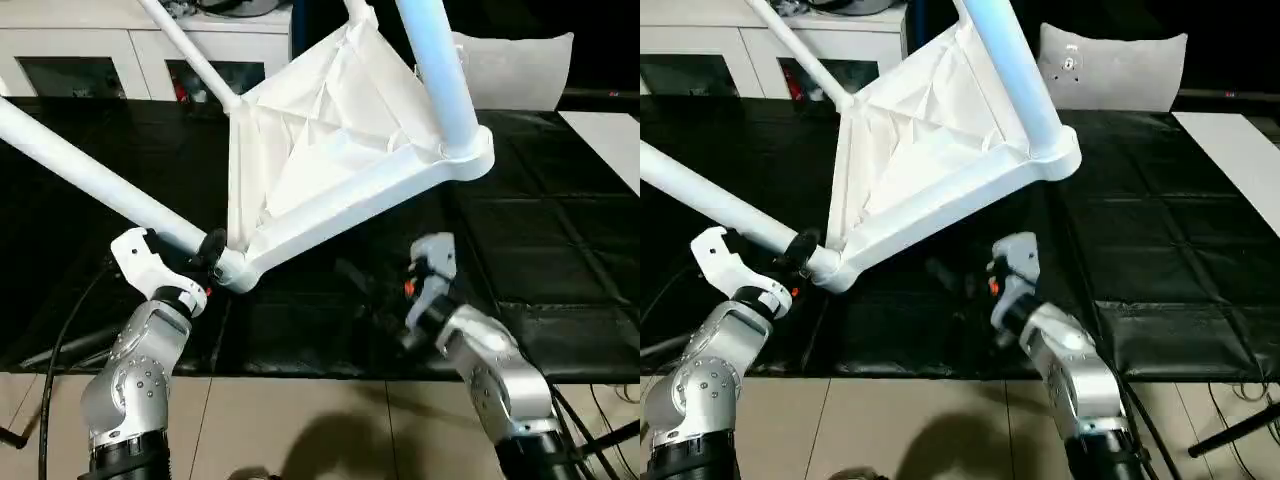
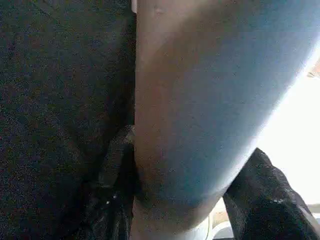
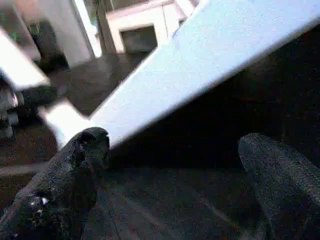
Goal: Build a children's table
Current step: Flip table
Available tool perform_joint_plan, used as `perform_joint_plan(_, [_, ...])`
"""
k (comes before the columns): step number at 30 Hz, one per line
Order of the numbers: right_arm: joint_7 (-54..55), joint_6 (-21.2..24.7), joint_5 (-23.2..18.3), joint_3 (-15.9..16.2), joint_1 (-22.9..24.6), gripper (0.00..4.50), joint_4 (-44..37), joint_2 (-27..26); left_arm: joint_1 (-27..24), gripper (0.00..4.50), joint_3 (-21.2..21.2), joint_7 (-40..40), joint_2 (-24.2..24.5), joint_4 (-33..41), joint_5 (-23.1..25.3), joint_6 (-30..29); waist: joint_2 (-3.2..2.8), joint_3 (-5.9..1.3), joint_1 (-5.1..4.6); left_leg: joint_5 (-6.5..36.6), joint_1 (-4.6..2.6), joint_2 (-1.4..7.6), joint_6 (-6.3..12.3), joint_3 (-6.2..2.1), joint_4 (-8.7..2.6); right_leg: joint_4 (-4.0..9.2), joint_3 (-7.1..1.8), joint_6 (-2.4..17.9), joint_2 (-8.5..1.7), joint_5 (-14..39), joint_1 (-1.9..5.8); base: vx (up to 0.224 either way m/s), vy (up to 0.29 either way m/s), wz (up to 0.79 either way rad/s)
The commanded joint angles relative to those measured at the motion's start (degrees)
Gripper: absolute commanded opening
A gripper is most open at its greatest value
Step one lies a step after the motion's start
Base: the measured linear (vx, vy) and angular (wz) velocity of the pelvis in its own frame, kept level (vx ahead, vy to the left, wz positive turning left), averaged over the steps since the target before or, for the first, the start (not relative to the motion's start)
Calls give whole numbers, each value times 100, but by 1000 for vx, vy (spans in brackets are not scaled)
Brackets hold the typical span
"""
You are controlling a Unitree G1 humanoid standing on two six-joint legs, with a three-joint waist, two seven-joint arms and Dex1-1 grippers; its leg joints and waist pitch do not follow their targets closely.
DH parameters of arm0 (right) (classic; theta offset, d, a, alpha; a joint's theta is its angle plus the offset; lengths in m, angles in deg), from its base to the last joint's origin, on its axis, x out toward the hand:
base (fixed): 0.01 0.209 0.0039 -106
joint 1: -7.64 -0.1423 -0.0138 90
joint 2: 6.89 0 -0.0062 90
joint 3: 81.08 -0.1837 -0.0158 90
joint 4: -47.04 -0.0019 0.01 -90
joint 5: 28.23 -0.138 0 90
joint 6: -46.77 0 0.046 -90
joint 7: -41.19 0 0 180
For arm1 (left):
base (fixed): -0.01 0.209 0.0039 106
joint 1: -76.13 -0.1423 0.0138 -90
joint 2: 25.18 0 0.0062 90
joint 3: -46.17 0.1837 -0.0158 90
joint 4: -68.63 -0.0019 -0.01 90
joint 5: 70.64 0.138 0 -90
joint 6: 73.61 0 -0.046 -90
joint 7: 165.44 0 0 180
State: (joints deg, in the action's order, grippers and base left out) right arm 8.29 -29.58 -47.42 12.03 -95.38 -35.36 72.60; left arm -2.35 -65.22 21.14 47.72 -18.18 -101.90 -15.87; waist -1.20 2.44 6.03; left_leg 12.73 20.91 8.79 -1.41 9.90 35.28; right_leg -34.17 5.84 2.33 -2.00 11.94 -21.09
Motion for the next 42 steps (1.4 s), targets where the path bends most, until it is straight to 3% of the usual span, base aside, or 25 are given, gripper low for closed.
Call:
perform_joint_plan(1, [-12,45,-157,-95,-86,450,78,-54,-121,202,196,-30,-166,-276,-268,-416,57,-248,-36,671,-42,590,298,-251,-507,465,-492,716,-822,1312,189,0,0,0])
perform_joint_plan(5, [8,-43,-257,-206,-323,450,308,-231,-103,202,202,-21,-177,-260,-223,-460,52,-254,-41,643,-51,592,269,-243,-509,449,-486,746,-824,1241,186,0,0,0])
perform_joint_plan(10, [58,-277,-461,-427,-992,450,1044,-590,-70,202,312,20,-137,-301,-162,-461,27,-262,-44,669,-71,595,219,-228,-510,437,-486,809,-832,1176,167,0,0,0])
perform_joint_plan(15, [321,-349,-732,-784,-1496,450,1660,-894,-77,202,375,57,-113,-262,-105,-490,27,-279,-36,532,-64,607,195,-216,-512,379,-485,894,-847,882,191,0,0,0])
perform_joint_plan(20, [367,-471,-1358,-1389,-2229,450,2341,-1253,-114,202,571,134,-11,-219,45,-511,28,-281,-30,537,-68,609,198,-203,-516,369,-487,915,-856,848,180,0,0,0])
perform_joint_plan(24, [429,-517,-1698,-1766,-2684,450,2769,-1412,-154,202,807,230,84,-158,204,-478,48,-305,-10,269,-56,608,283,-189,-492,323,-477,922,-852,542,183,0,0,0])
perform_joint_plan(28, [415,-489,-1838,-1953,-2902,450,2982,-1486,-204,202,1057,378,174,-63,358,-377,41,-307,-15,249,-41,600,259,-181,-488,310,-473,922,-849,632,184,0,0,0])
perform_joint_plan(32, [433,-404,-2073,-2178,-3034,450,3082,-1558,-272,202,1563,747,349,159,596,-185,78,-330,-10,-46,-19,569,439,-150,-438,246,-479,978,-849,164,175,0,0,0])
perform_joint_plan(35, [479,-362,-2201,-2327,-3093,416,3146,-1575,-322,202,1847,930,466,255,720,-98,78,-356,-16,-252,-35,583,486,-147,-413,183,-463,1030,-820,-138,164,0,0,0])
perform_joint_plan(37, [482,-327,-2271,-2420,-3136,416,3197,-1572,-365,202,2034,1052,561,316,827,-12,96,-393,-8,-509,-14,561,606,-143,-367,125,-461,1097,-821,-532,171,0,0,0])
perform_joint_plan(39, [495,-269,-2358,-2521,-3164,379,3214,-1572,-428,202,2275,1211,683,423,970,85,100,-402,-8,-763,24,540,856,-127,-324,78,-451,1155,-805,-889,145,0,0,0])
perform_joint_plan(42, [511,-215,-2419,-2580,-3169,371,3207,-1568,-483,202,2477,1359,779,541,1035,125,85,-386,-1,-578,17,558,871,-119,-329,113,-441,1172,-807,-531,132,0,0,0])
